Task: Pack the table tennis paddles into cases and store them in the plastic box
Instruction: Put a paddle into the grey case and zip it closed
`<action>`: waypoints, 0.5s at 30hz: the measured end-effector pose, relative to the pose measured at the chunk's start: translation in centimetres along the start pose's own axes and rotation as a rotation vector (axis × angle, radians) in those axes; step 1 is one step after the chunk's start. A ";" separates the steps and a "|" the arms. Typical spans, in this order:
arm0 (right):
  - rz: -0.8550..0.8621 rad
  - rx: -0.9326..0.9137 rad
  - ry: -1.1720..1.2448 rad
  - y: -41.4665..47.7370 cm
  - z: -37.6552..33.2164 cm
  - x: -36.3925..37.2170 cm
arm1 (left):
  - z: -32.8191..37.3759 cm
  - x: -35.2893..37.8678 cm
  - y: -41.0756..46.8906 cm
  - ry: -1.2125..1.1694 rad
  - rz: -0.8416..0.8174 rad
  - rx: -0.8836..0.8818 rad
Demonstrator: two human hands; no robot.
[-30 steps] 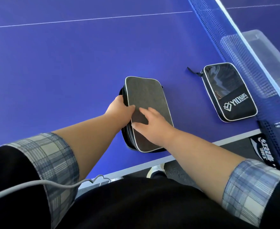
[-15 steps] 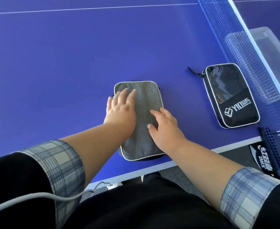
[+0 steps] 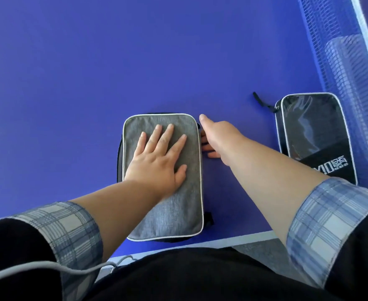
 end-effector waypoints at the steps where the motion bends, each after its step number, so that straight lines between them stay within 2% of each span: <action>1: -0.004 0.002 0.008 0.5 -0.5 -0.1 | 0.0 -0.1 0.0 0.005 -0.001 -0.001; 6: -0.072 -0.013 -0.047 2.0 -2.7 0.0 | -0.1 -0.5 -0.1 0.004 -0.016 0.002; 15: -0.423 0.005 -0.271 2.1 -4.1 -0.1 | -0.2 -0.8 -0.1 -0.017 0.010 0.024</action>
Point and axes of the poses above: each hand's wrist, its own y-axis towards the middle knuckle, its own x-axis out of the palm, z = x × y, the point moved 7 cm from there along y, towards the middle knuckle, and after that the axes turned 7 degrees about y, right-handed, at the moved point
